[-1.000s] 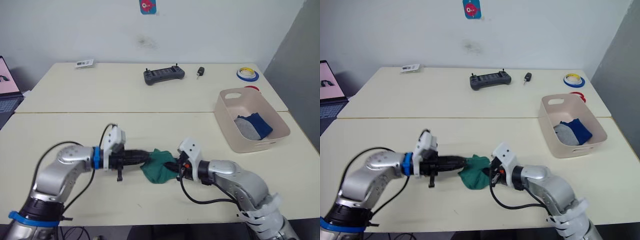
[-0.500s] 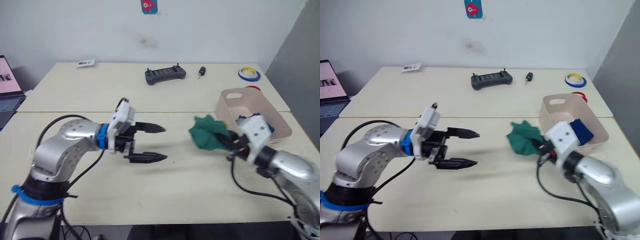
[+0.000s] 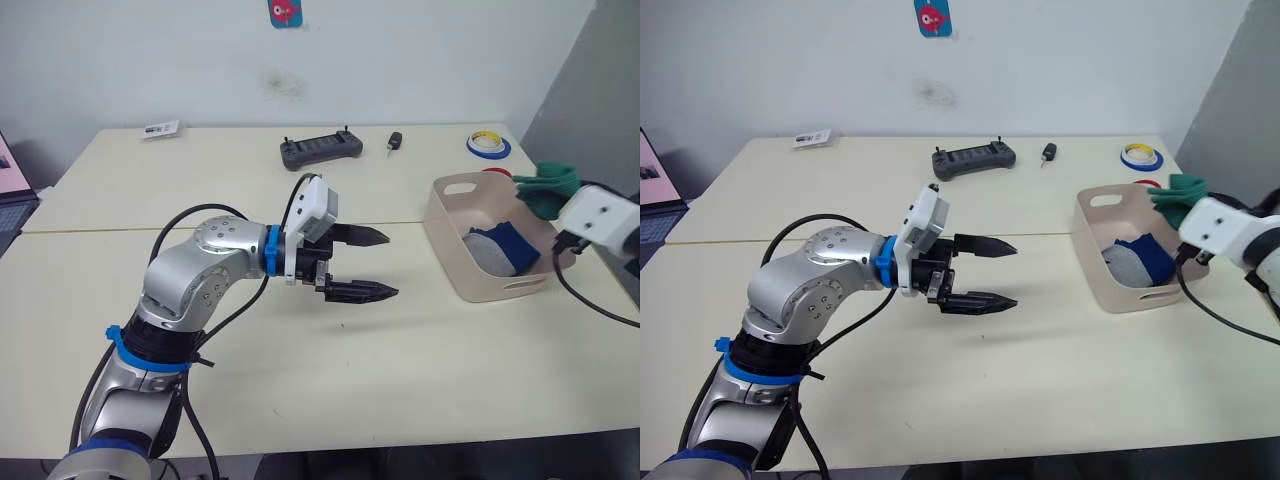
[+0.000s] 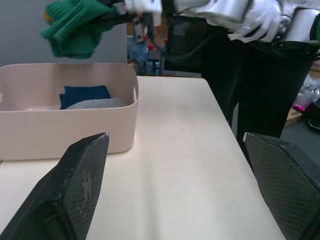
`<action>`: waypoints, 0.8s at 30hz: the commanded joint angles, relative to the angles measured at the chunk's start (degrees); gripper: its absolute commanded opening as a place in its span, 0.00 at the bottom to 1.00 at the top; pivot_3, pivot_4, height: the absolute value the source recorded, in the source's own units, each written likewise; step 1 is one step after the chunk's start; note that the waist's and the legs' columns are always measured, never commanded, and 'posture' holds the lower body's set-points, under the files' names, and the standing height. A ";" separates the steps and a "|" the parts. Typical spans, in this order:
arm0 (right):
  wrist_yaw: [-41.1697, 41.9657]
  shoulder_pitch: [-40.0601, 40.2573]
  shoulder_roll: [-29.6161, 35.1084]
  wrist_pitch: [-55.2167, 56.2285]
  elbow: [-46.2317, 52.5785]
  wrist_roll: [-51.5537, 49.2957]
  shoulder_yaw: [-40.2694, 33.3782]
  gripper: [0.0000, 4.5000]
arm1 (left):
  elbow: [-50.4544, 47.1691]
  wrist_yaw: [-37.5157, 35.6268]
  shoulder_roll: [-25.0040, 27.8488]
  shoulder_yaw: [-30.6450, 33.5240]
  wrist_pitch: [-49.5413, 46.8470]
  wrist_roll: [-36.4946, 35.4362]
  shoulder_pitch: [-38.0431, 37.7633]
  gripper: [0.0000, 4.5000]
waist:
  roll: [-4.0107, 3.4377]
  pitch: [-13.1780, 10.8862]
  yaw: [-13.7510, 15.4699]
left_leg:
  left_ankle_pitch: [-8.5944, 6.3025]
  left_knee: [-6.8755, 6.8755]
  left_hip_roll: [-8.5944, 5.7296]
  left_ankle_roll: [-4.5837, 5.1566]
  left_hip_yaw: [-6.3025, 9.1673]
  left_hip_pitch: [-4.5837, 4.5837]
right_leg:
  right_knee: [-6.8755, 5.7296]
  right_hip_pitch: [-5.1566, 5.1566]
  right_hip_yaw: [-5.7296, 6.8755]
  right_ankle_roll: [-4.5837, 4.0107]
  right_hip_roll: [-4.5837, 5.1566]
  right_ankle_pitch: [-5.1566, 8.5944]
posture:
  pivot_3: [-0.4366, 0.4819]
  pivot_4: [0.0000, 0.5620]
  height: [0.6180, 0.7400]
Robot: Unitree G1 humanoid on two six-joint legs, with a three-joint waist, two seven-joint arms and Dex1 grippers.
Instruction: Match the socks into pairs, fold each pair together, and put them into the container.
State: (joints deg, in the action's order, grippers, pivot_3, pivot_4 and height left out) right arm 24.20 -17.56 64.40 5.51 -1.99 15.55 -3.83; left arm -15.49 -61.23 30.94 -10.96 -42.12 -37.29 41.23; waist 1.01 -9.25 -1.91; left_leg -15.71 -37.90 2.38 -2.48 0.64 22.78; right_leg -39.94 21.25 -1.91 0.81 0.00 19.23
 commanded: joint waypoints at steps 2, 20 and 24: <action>-2.08 -7.22 -0.12 16.12 -13.16 8.68 8.05 0.04 | -2.58 0.82 -0.83 -0.25 -0.31 -0.12 0.94 1.00 | 0.00 -0.02 0.06 | 0.00 -0.01 0.02 0.00 -0.12 -0.01 | 0.00 0.03 -0.10 0.00 -0.01 0.00 | 0.48 0.27 1.00; 22.54 -18.07 -1.69 20.31 -18.23 -0.61 11.84 0.88 | -0.43 -0.12 -2.27 -2.43 1.55 2.58 2.08 1.00 | -0.02 -0.04 0.24 | 0.00 -0.04 0.26 -0.01 -0.58 -0.05 | -0.05 0.09 -0.38 0.01 0.12 -0.02 | 0.48 0.27 1.00; 35.36 -19.24 0.82 14.67 -16.13 -5.89 12.35 1.00 | -0.03 -0.27 -2.56 -2.56 1.85 3.10 2.20 1.00 | -0.02 -0.04 0.26 | 0.00 -0.04 0.27 0.00 -0.56 -0.05 | -0.04 0.08 -0.36 0.01 0.12 -0.02 | 0.48 0.27 1.00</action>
State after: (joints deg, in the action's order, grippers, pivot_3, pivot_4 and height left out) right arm 54.27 -35.95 63.30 22.50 -20.04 12.81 9.34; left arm -15.06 -60.95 28.71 -13.64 -41.35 -34.46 42.66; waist 0.99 -9.29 -1.65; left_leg -15.71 -37.94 2.68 -2.48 0.08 22.74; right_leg -39.98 21.33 -2.28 0.82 0.13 19.21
